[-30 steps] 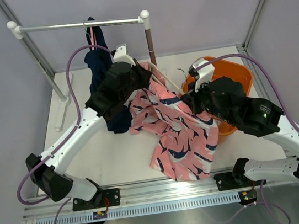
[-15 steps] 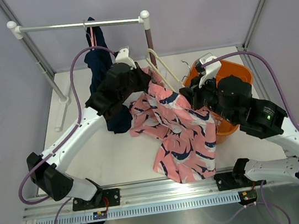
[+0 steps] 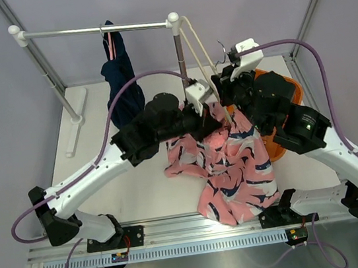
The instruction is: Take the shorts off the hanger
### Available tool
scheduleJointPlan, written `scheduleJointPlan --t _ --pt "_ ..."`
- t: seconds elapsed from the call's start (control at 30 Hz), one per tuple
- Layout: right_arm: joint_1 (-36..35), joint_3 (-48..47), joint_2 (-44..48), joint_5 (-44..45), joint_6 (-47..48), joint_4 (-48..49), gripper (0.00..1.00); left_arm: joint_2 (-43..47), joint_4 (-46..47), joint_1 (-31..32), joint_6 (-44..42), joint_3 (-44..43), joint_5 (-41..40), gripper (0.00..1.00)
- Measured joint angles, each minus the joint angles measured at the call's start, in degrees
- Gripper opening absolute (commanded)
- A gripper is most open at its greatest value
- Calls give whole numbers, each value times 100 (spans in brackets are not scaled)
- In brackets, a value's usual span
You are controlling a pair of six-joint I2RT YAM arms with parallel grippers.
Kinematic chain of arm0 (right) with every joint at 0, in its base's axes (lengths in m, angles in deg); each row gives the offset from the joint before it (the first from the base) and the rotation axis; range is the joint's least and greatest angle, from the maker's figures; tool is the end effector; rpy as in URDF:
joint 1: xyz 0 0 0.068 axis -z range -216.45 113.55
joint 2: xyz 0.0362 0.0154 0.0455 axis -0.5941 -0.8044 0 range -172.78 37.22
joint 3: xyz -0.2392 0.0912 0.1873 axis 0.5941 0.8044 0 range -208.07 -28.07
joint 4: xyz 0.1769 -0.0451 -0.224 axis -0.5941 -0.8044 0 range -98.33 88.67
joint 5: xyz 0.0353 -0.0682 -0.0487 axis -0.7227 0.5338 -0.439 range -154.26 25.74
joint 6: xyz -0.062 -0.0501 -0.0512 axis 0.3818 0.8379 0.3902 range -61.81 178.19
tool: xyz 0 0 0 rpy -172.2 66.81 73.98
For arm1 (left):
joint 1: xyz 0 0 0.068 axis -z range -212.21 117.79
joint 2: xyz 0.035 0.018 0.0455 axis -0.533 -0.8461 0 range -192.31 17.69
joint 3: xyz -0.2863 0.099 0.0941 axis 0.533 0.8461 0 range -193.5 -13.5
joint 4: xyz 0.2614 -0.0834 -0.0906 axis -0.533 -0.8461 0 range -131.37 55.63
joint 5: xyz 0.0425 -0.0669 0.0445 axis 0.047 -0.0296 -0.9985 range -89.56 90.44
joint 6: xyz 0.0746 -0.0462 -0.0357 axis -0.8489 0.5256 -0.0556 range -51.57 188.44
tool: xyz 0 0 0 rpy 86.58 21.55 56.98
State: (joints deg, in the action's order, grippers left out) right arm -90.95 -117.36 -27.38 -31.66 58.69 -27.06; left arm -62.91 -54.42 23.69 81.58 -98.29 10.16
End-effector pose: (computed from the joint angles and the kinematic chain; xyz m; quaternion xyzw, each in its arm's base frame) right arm 0.1869 0.1827 0.5596 -0.1417 0.6982 0.1269 0.6901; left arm 0.2070 -0.3318 0.4556 0.3374 0.7217 -0.3961 0.4566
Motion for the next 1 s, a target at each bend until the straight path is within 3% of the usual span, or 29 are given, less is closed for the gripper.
scheduleJointPlan --t 0.23,0.43,0.57,0.77,0.9,1.0 --pt "146 -732 -988 793 234 280 0 264 -437 1115 -752 -175 713 0" --pt "730 -1091 -1152 682 111 326 0 417 -745 1279 -1067 -597 946 0" --pt "758 -1130 -922 420 -116 348 0 507 -774 1290 -1147 -636 946 0" --pt "758 -1163 -726 903 -197 44 0 509 -800 1320 -1329 -911 -240 0" --pt "758 -765 -175 1158 -424 -356 0 210 -643 1309 -1803 -2092 -1493 0" --pt "758 -415 417 1287 -688 -623 0 -227 -140 1303 -2315 -3281 -1950 0"
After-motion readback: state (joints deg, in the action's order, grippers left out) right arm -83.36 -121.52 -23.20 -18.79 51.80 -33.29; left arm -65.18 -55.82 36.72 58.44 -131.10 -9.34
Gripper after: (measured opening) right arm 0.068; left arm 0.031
